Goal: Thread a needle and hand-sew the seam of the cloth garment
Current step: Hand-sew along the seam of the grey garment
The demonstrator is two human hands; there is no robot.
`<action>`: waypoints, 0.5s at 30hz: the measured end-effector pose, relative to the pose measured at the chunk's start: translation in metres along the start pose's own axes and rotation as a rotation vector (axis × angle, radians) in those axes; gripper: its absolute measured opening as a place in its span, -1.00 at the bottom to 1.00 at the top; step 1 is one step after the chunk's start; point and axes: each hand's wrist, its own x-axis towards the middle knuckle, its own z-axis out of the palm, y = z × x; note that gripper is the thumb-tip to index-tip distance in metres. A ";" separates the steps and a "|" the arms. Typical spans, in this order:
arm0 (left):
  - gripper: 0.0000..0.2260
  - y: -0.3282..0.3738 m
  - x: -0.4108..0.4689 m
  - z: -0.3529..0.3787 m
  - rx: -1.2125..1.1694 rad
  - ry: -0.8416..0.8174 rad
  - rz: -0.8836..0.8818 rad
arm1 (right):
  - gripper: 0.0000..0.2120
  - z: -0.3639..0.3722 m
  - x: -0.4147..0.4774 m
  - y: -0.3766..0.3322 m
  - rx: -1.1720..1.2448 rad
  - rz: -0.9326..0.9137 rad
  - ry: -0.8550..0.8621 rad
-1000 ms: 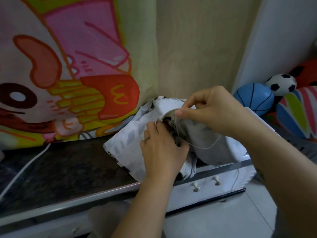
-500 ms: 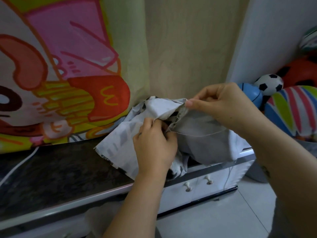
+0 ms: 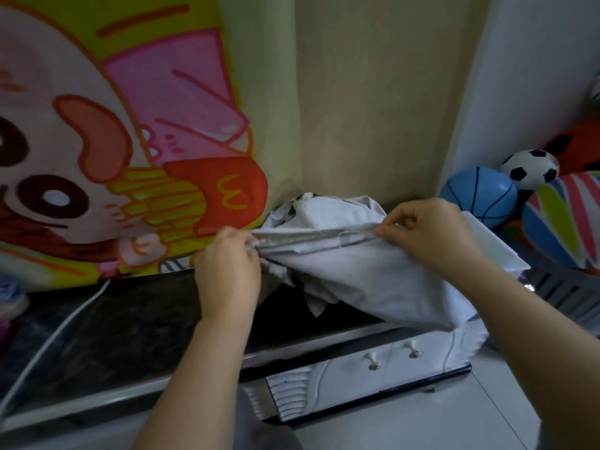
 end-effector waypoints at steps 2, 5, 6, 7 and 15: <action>-0.81 0.007 0.014 -0.016 -0.061 0.276 0.173 | -0.87 0.005 -0.001 -0.002 0.040 -0.030 0.162; -0.75 0.010 0.022 -0.017 -0.072 0.422 0.291 | -0.85 0.011 -0.001 0.000 0.040 -0.111 0.319; -0.74 0.005 0.019 -0.010 -0.047 0.368 0.276 | -0.84 0.014 -0.001 0.004 0.016 -0.113 0.320; -0.71 -0.001 0.013 -0.001 -0.016 0.284 0.238 | -0.84 0.015 -0.001 0.007 0.004 -0.102 0.317; -0.70 -0.004 0.009 0.013 -0.117 0.195 0.230 | -0.86 0.010 0.007 0.017 -0.038 -0.198 0.531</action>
